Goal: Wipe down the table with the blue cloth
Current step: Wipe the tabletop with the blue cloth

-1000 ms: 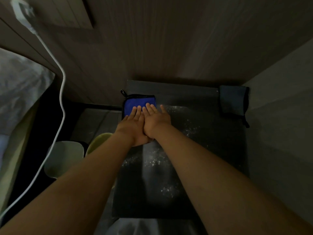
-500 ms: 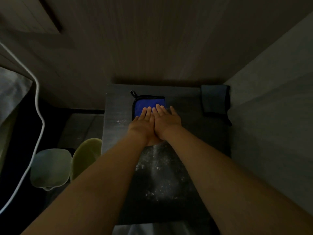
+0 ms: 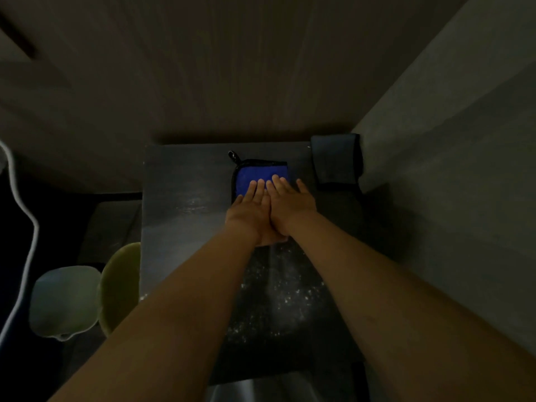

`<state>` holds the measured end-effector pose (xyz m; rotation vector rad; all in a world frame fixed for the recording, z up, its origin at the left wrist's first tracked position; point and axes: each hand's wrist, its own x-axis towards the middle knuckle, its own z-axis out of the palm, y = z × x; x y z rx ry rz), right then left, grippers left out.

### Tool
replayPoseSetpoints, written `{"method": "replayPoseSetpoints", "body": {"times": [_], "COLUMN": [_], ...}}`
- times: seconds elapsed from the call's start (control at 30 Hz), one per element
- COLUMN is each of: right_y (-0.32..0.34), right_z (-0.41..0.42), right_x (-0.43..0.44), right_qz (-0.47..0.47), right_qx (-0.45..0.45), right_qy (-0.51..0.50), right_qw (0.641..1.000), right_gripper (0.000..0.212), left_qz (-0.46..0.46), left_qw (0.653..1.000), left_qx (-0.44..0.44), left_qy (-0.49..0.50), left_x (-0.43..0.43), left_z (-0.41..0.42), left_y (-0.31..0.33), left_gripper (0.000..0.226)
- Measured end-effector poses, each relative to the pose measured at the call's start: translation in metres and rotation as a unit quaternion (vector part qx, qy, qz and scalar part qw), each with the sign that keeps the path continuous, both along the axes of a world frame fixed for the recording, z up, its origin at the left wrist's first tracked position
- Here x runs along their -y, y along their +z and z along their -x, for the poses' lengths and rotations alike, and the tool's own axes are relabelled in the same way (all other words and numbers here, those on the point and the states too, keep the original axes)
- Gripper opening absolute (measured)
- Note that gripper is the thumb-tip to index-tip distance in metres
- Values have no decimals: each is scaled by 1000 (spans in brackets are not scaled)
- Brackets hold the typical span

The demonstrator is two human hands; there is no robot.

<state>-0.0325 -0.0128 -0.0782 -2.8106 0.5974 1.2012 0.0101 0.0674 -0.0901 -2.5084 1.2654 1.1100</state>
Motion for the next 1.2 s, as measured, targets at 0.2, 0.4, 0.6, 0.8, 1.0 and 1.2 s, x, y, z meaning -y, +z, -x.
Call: {"method": "replayPoseSetpoints", "body": {"times": [0.2,0.4,0.6,0.8,1.0,1.2], "right_y": [-3,-5,-6,-7,-5,-7], "right_z": [20,30,32,42,63,75], "right_x": [22,34,34,30,26,27], "right_qz": [2,-18,-33,-39,-49,-58], "right_qx": [2,13,26,29,26,32], "right_qy": [-19,-24,-23,-22,-25,-23], "right_qw": [1000,999,999,999,998,998], "right_gripper": [84,73,75,76,70,66], "left_qz": [39,50,55,45,25,19], "left_qw": [999,998,998,999,999,999], "left_qx": [-17,-17,-3,-4,-21,-33], "left_qy": [4,17,17,12,1,8], "left_x": [19,27,24,20,18,18], "left_z": [18,25,28,39,58,71], "left_y": [-8,-13,-15,-11,-9,-8], "left_gripper": [118,120,120,119,122,118]}}
